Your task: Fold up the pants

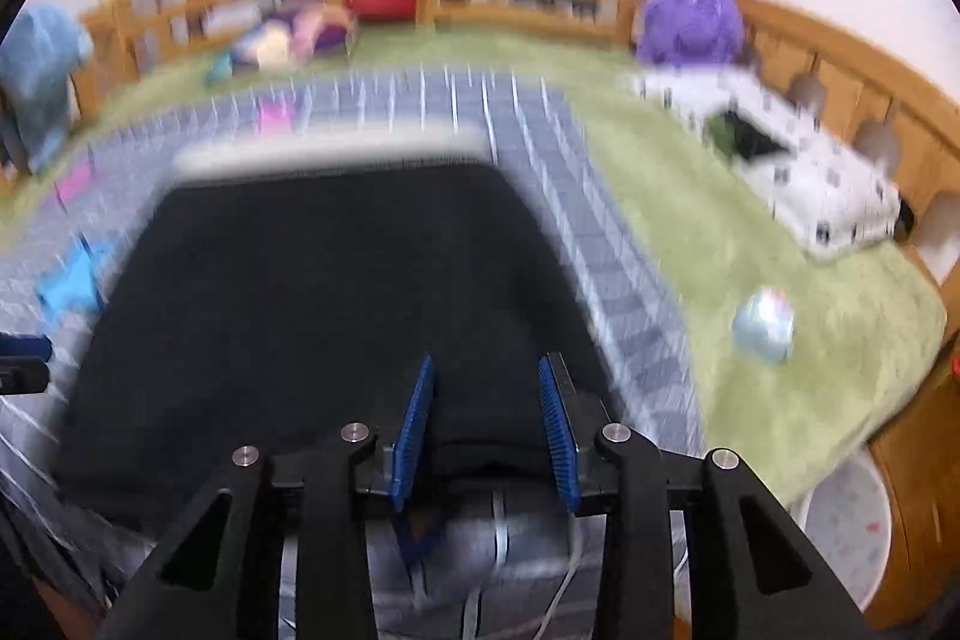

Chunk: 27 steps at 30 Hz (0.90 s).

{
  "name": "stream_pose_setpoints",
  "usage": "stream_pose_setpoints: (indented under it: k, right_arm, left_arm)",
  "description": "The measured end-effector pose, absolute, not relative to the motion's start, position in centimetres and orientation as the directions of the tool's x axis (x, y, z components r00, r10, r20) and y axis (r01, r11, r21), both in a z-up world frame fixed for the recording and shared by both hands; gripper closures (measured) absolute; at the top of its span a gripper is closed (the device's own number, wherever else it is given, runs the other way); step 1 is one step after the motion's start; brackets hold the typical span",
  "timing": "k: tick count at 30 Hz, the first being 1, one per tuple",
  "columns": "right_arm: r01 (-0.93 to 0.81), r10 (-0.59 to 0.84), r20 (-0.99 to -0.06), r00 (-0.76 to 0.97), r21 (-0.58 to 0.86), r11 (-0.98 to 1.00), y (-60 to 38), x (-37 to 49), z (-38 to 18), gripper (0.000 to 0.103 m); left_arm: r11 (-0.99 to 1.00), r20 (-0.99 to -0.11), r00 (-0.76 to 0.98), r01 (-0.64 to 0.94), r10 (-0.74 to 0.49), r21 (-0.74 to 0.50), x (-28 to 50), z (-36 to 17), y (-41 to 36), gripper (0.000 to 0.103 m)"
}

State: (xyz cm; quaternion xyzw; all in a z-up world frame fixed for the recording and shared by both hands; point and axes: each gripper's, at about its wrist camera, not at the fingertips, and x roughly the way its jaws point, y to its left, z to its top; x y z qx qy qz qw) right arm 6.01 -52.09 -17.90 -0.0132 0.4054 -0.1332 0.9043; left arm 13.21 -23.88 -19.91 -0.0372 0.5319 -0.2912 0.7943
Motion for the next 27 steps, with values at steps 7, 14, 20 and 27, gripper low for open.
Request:
stream_pose_setpoints:
  k: [7,14,20,27]
  right_arm:
    - [0.232,-0.186,-0.791,0.584,-0.057,0.971,-53.5,4.8,-19.5,0.068]
    - [0.222,-0.14,-0.702,0.698,0.027,0.975,-56.5,8.0,-14.4,0.039]
    - [0.21,-0.037,-0.79,0.613,0.118,0.971,-59.0,14.7,-17.4,0.039]
    - [0.177,0.055,-0.821,0.568,0.188,0.966,-60.9,17.4,-20.8,0.034]
  left_arm:
    - [0.816,-0.825,0.231,0.425,-0.516,-0.391,13.1,-20.9,-23.9,0.038]
    - [0.821,-0.781,0.313,0.398,-0.541,-0.409,17.7,-18.0,-22.1,0.038]
    - [0.816,-0.784,0.274,0.357,-0.557,-0.454,21.8,-20.4,-23.8,0.037]
    - [0.801,-0.76,0.279,0.333,-0.587,-0.497,23.4,-24.4,-23.8,0.023]
